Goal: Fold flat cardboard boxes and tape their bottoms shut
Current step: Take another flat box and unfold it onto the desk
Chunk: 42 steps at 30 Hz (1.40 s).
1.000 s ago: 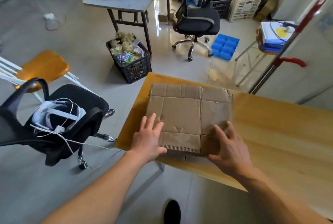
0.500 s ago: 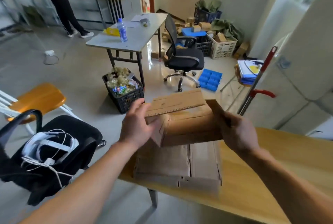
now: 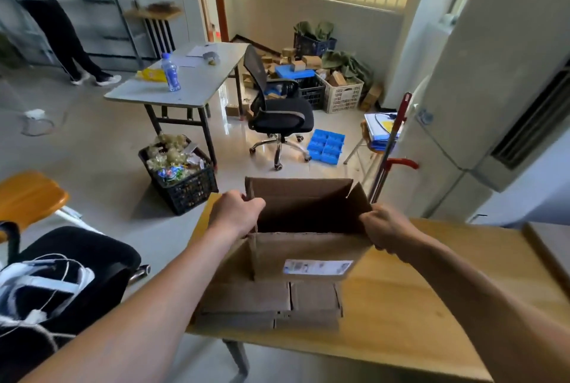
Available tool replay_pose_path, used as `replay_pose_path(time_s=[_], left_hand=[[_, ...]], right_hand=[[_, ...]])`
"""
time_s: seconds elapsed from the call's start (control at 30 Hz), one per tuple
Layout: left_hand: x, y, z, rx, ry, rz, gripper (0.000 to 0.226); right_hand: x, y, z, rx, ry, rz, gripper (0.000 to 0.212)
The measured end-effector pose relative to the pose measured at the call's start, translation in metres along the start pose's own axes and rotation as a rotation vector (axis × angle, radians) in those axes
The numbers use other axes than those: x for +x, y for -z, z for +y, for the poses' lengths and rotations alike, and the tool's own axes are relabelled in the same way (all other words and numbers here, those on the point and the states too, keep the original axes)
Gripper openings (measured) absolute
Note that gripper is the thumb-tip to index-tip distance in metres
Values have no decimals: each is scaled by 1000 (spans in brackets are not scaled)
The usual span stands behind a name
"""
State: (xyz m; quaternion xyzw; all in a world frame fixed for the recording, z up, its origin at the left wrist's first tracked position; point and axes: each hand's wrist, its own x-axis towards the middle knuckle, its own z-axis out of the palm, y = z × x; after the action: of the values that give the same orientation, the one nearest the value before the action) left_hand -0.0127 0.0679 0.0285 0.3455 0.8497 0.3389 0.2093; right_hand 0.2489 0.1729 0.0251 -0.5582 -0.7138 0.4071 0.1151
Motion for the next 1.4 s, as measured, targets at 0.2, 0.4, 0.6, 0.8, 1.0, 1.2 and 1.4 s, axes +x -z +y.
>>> replay_pose_path(time_s=[0.2,0.4,0.6,0.8,1.0,1.2,1.4], left_hand=[[-8,-17,51,31,-170,12,31],[-49,-98,146,87,-325,-103,33],[-139,-228,263,149,-516,-244,32],[-255,-372,362,92,-668,-459,32],[-367,-492,436,90,-826,-741,34],[-450,-591,489,111,-907,-1027,27],[-514,-672,537,149,-1021,-1233,24]], right_hand=[[-9,38,23,38,61,205,10],[-43,129,92,35,28,393,9],[-118,249,218,2,-172,593,3],[-215,361,351,0,-462,740,8],[-310,428,460,52,-737,872,11],[-378,458,539,41,-934,996,7],[-418,475,590,50,-1175,984,18]])
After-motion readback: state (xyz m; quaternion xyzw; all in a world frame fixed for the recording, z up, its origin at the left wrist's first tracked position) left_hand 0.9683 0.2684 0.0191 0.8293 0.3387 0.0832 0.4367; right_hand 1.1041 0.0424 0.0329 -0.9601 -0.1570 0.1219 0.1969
